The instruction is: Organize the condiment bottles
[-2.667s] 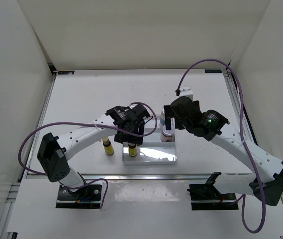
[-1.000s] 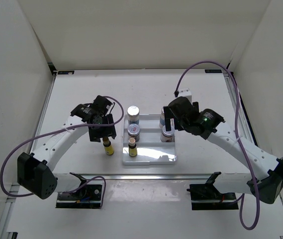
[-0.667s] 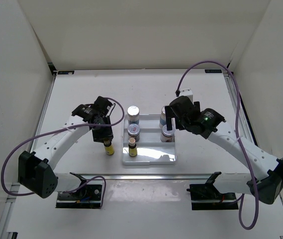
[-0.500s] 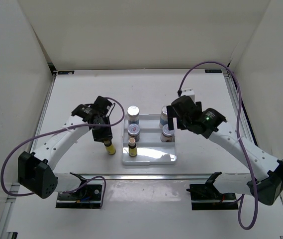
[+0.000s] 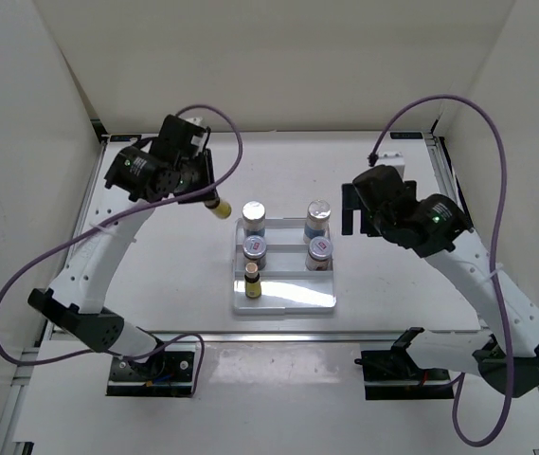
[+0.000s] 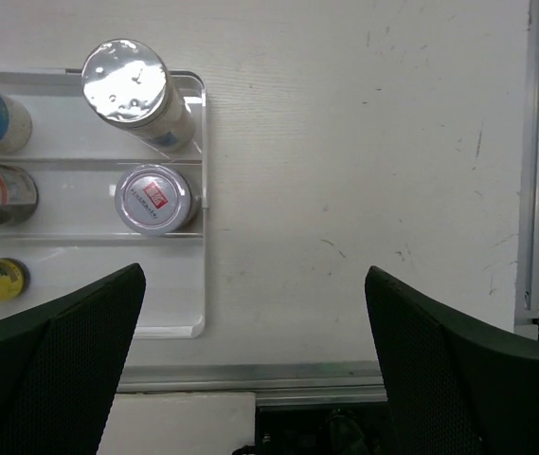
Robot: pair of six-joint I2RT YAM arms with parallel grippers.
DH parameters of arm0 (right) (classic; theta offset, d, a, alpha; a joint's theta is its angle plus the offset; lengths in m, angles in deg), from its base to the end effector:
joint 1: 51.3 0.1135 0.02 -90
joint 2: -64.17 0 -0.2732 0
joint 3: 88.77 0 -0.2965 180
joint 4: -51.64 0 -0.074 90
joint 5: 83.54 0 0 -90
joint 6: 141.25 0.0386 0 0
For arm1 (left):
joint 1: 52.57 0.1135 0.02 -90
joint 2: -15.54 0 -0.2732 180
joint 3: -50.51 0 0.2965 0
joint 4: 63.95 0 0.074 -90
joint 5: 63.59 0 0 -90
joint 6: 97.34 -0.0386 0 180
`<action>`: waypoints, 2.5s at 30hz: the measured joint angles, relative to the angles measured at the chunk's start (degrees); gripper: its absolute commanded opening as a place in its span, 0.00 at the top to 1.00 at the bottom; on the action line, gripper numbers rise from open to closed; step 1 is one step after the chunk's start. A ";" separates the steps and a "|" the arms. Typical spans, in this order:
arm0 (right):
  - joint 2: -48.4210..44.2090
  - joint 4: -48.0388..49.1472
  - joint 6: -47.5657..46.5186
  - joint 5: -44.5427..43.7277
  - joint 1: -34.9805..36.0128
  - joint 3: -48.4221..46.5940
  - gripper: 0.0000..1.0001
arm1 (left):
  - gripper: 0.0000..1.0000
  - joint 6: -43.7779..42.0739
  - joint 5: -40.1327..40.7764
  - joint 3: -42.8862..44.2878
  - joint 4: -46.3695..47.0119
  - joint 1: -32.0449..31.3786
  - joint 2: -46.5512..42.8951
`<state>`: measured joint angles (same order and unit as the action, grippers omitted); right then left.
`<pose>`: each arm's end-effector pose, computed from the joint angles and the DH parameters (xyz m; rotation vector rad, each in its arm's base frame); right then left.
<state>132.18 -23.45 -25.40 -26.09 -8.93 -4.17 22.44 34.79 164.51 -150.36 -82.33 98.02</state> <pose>0.2007 0.1549 0.4244 -0.0711 2.2434 -0.0552 0.2645 -0.1448 0.4476 -0.0591 2.5295 -0.2365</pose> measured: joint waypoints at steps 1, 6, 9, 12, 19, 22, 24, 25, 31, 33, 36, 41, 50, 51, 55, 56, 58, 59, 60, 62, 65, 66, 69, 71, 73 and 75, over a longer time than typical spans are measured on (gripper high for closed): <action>-0.59 -1.68 0.90 -0.81 -0.11 -1.27 0.00 | 0.89 -0.59 0.13 3.87 -0.66 -0.26 1.40; -2.67 -8.96 6.16 -2.78 -0.74 -4.42 0.00 | 0.89 -2.80 0.63 15.87 -1.90 -5.49 6.32; -2.84 -11.26 9.92 -3.21 -0.90 -5.75 0.00 | 0.89 -3.06 0.42 20.02 -2.60 -11.89 9.75; -3.72 -11.98 12.94 -3.23 -0.90 -5.49 0.00 | 0.89 -3.23 0.22 22.23 -2.80 -18.67 13.64; -10.25 -13.38 15.87 -2.82 -0.90 -3.02 0.00 | 0.89 -3.30 0.42 22.32 -3.50 -31.41 20.48; -11.45 -13.60 15.52 -2.43 -0.90 -2.38 0.00 | 0.89 -2.82 0.48 22.32 -3.54 -34.03 23.37; -11.82 -13.62 14.27 -2.12 -0.92 -1.01 0.00 | 0.89 -2.45 0.76 22.32 -3.30 -35.34 25.46; -11.85 -13.66 14.03 -2.05 -0.92 -0.68 0.00 | 0.89 -2.27 0.96 22.32 -3.19 -35.76 26.38; -12.79 -13.99 9.49 -1.79 -1.11 2.58 0.00 | 0.89 0.42 2.51 22.32 -2.45 -37.94 33.31; -13.79 -14.14 8.41 -1.73 -1.11 3.02 0.00 | 0.89 0.96 2.78 22.60 -1.97 -38.42 35.52; -16.26 -14.38 7.61 -1.86 -1.11 3.41 0.00 | 0.89 1.33 3.15 24.28 -1.40 -38.95 39.21; -19.28 -15.37 6.75 -2.10 -1.16 3.76 0.00 | 0.89 1.62 3.39 25.92 -0.35 -39.12 42.10; -20.15 -15.39 6.95 -1.90 -1.16 3.76 0.00 | 0.82 1.75 3.39 26.21 0.04 -39.08 44.00; -20.17 -15.41 7.04 -1.92 -1.16 3.74 0.00 | 0.80 1.73 3.39 26.21 0.07 -39.08 44.00; -20.15 -15.56 7.74 -1.95 -1.16 3.37 0.00 | 0.65 1.75 3.34 26.21 0.15 -39.10 44.00; -20.13 -15.85 7.98 -1.95 -1.16 2.82 0.00 | 0.64 1.75 3.30 26.21 0.17 -39.10 44.00; -20.00 -15.96 8.35 -1.97 -1.16 1.25 0.00 | 0.53 1.70 3.06 26.21 0.20 -39.10 44.00; -19.93 -15.98 8.48 -1.97 -1.16 0.33 0.00 | 0.49 1.68 2.84 26.21 0.22 -39.08 44.00; -19.93 -15.98 8.59 -1.97 -1.16 -0.46 0.00 | 0.47 1.62 2.67 26.21 0.24 -39.01 44.00; -19.93 -16.17 8.79 -1.97 -1.16 -2.21 0.00 | 0.41 1.49 2.47 26.25 0.31 -38.99 44.00; -19.96 -16.06 9.94 -2.32 -1.16 -5.70 0.00 | 0.33 1.64 1.99 26.32 0.24 -38.75 44.00; -20.06 -16.09 10.27 -2.54 -1.16 -6.88 0.00 | 0.31 1.68 1.73 26.32 0.15 -38.60 44.00; -20.79 -15.72 10.88 -3.08 -1.16 -10.14 0.00 | 0.17 1.51 1.46 26.32 0.17 -38.12 44.00; -21.22 -15.72 11.10 -3.08 -1.16 -11.08 0.00 | 0.06 1.62 1.36 26.32 0.13 -37.77 44.00; -21.53 -15.72 11.28 -3.04 -1.16 -11.34 0.00 | 0.00 1.99 1.27 26.32 0.15 -37.51 43.95; -21.59 -15.76 11.34 -2.99 -1.16 -11.34 0.00 | 0.00 2.12 1.25 26.32 0.15 -37.33 43.87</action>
<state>110.59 -39.21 -14.06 -29.09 -10.09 -15.52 24.56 36.04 190.83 -150.21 -119.66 141.89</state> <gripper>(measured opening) 0.998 0.994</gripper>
